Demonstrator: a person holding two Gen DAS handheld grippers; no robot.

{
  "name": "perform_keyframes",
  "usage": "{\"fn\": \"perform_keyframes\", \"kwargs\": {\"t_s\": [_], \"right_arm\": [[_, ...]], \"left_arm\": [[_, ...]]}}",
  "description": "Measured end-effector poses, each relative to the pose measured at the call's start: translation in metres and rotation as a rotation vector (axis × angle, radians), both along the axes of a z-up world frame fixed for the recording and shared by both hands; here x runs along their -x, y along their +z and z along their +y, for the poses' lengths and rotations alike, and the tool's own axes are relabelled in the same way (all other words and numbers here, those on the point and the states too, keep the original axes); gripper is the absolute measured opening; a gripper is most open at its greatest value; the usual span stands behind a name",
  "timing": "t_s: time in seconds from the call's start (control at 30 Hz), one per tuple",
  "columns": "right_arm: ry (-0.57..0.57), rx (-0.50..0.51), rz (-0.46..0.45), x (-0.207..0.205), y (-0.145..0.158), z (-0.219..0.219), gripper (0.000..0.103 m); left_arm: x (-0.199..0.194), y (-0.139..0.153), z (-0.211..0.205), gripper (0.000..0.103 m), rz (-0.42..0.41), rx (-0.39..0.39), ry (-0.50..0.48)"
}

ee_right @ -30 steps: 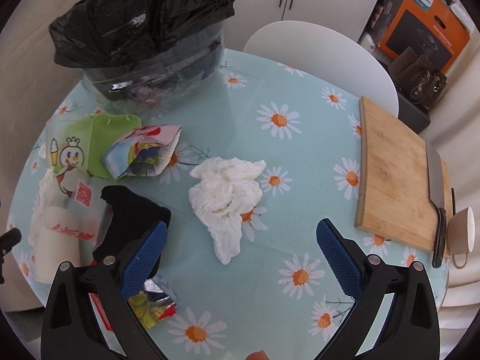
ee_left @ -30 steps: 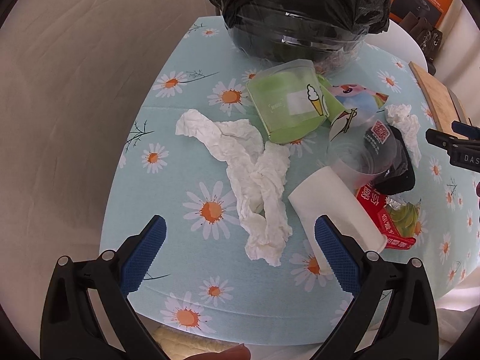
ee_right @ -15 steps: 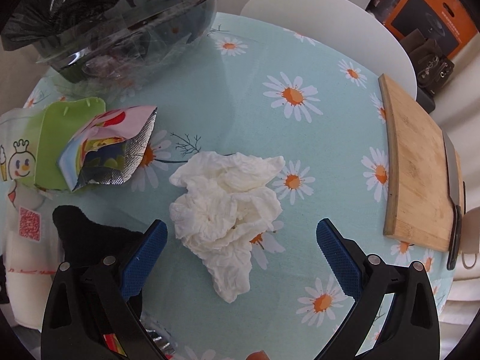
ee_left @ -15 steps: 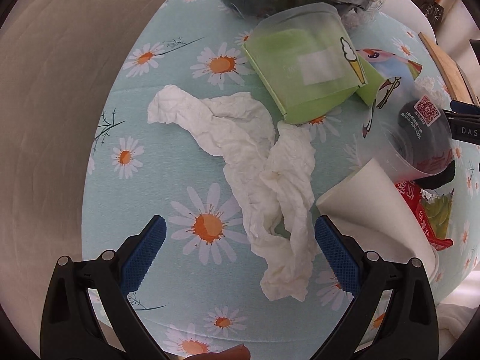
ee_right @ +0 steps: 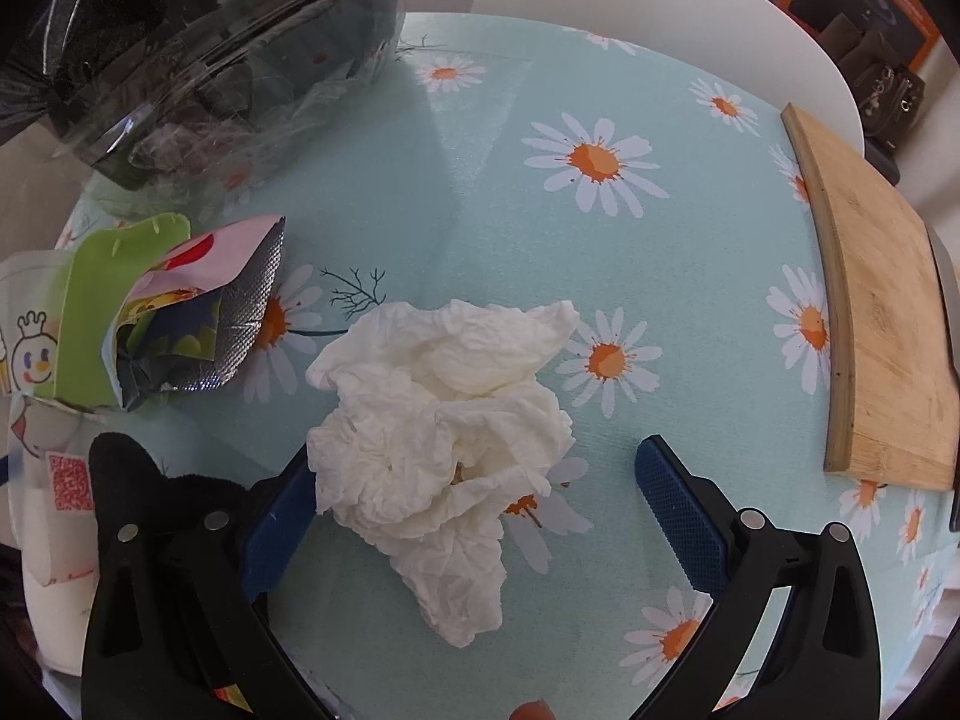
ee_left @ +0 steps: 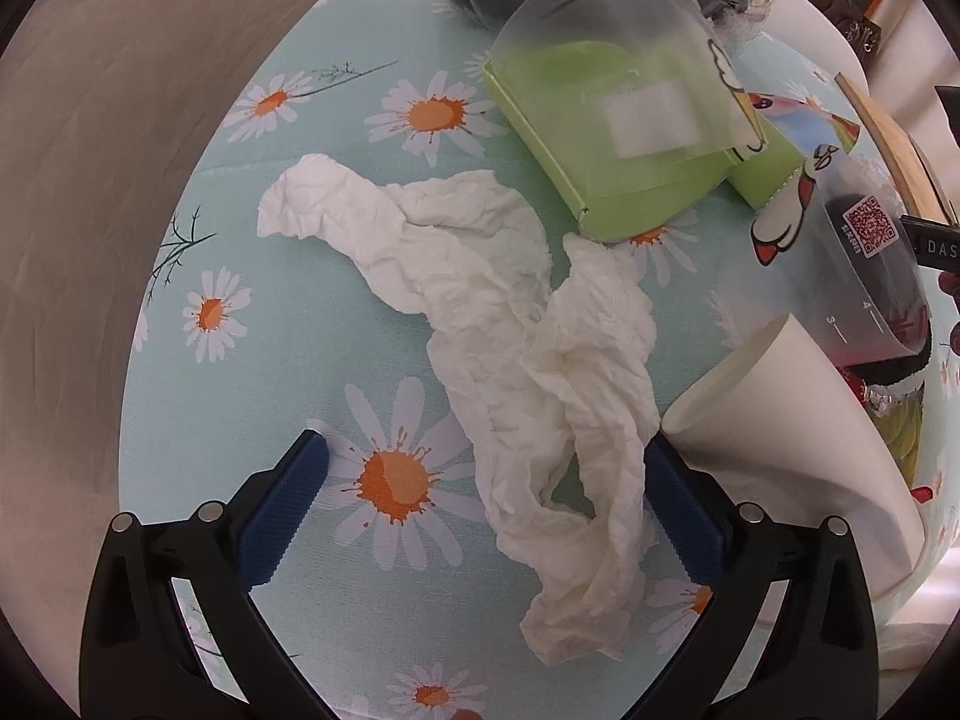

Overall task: Collect trash
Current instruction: 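Move the right tool toward the crumpled white tissue and lower over it, then close the right gripper on the white tissue while the left gripper grasps another tissue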

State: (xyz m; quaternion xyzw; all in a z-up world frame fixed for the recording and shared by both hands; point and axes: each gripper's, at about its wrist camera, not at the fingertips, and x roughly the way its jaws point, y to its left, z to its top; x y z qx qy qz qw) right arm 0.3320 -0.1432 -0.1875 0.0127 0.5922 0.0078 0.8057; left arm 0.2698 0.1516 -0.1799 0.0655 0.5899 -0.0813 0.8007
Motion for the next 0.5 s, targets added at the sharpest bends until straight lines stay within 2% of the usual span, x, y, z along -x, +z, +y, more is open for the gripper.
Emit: {"fn": "perform_keyframes", "kwargs": {"t_s": [0.3,0.5], "right_arm": [[-0.005,0.001,-0.043,0.018,0.001,-0.002,0.097],[-0.022,0.003,-0.036,0.024,0.003,-0.001,0.095]], "left_arm": [[0.009,-0.003,-0.001,0.099,-0.049,0.01,0.0],[0.015,-0.013,0.001,0.098,-0.059,0.011,0.03]]}}
